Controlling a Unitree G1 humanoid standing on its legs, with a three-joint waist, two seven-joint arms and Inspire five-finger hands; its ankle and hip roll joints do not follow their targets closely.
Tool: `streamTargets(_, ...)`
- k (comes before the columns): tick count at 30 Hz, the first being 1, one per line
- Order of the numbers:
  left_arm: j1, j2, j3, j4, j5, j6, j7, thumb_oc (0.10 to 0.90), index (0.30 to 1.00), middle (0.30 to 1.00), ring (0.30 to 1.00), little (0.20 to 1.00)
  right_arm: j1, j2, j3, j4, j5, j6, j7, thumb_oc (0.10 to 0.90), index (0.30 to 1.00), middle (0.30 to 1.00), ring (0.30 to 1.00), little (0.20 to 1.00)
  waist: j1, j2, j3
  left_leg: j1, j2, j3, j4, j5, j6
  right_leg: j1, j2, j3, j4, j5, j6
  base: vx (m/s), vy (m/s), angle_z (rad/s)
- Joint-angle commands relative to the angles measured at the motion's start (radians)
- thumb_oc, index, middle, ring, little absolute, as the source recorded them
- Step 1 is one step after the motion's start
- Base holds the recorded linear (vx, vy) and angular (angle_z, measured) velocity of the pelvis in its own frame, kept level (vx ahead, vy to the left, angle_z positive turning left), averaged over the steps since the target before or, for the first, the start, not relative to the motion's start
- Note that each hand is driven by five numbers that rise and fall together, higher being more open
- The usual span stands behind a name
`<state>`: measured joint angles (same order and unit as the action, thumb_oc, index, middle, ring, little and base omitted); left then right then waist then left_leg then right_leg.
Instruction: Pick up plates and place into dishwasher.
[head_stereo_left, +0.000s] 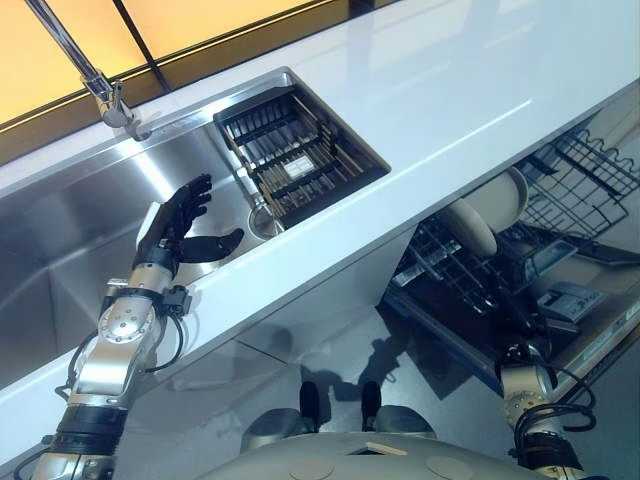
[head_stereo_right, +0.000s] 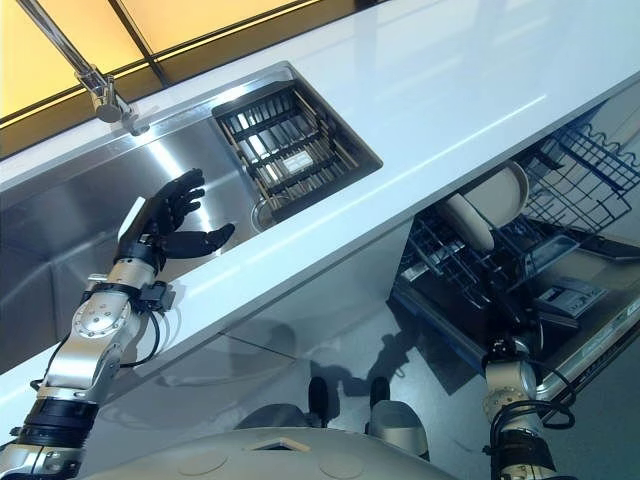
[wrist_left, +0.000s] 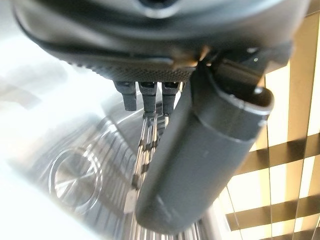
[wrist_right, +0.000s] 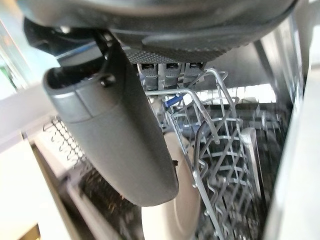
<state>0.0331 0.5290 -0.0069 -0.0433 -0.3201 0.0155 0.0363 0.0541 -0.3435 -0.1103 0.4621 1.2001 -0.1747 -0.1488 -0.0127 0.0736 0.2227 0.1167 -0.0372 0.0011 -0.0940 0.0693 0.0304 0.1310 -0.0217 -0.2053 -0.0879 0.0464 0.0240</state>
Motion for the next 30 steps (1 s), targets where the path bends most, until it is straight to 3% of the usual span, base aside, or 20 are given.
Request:
streamTargets(1, -0.153, 0.035, -0.029, -0.018, 0.005, -0.102, 0.027, 0.8, 0.9, 0.9, 0.9, 0.9, -0.451, 0.075, 0.273, -0.293, -0.02, 0.025, 0.35, 0.8, 0.9, 0.9, 0.9, 0.9, 0.118, -0.023, -0.034, 0.017, -0.075, -0.037, 0.039, -0.117, 0.017, -0.026, -0.031, -0.032, 0.164, -0.139, 0.057, 0.05, 0.009, 0.07)
streamTargets(7, -0.193, 0.049, -0.065, 0.026, -0.011, -0.105, 0.002, 0.8, 0.9, 0.9, 0.9, 0.9, -0.607, 0.113, 0.356, -0.324, 0.024, 0.007, 0.387, 0.8, 0.9, 0.9, 0.9, 0.9, 0.163, -0.036, -0.057, 0.009, -0.088, -0.058, 0.059, -0.125, 0.02, -0.007, -0.036, -0.052, 0.144, -0.137, 0.049, 0.07, 0.017, 0.14)
streamTargets(14, -0.179, 0.053, -0.059, 0.031, -0.026, -0.104, -0.023, 0.8, 0.9, 0.9, 0.9, 0.9, -0.587, 0.153, 0.333, -0.332, -0.003, -0.094, 0.239, 0.8, 0.9, 0.9, 0.9, 0.9, 0.177, -0.04, -0.074, 0.016, -0.092, -0.061, 0.057, -0.128, 0.03, 0.001, -0.038, -0.054, 0.135, -0.131, 0.05, 0.03, 0.006, 0.08)
streamTargets(17, -0.168, 0.056, -0.052, 0.036, -0.031, -0.108, -0.022, 0.8, 0.9, 0.9, 0.9, 0.9, -0.534, 0.148, 0.296, -0.322, -0.089, -0.177, 0.057, 0.8, 0.9, 0.9, 0.9, 0.9, 0.163, -0.037, -0.075, 0.021, -0.09, -0.049, 0.056, -0.132, 0.033, -0.004, -0.037, -0.041, 0.141, -0.129, 0.054, 0.0, 0.0, 0.0)
streamTargets(20, -0.155, 0.053, -0.043, 0.017, -0.03, -0.101, -0.001, 0.8, 0.9, 0.9, 0.9, 0.9, -0.453, 0.144, 0.24, -0.305, -0.158, -0.201, -0.058, 0.8, 0.9, 0.9, 0.9, 0.9, 0.14, -0.033, -0.071, 0.029, -0.085, -0.032, 0.055, -0.135, 0.036, -0.008, -0.036, -0.025, 0.142, -0.124, 0.059, -0.01, 0.001, -0.01)
streamTargets(30, -0.062, 0.034, 0.035, -0.038, -0.015, -0.127, 0.016, 0.8, 0.9, 0.9, 0.9, 0.9, -0.191, 0.073, 0.071, -0.352, -0.424, -0.28, -0.178, 0.8, 0.9, 0.9, 0.9, 0.9, 0.045, -0.027, -0.045, 0.046, -0.07, 0.037, 0.036, -0.132, 0.036, -0.032, -0.027, 0.04, 0.145, -0.098, 0.077, -0.06, 0.004, -0.14)
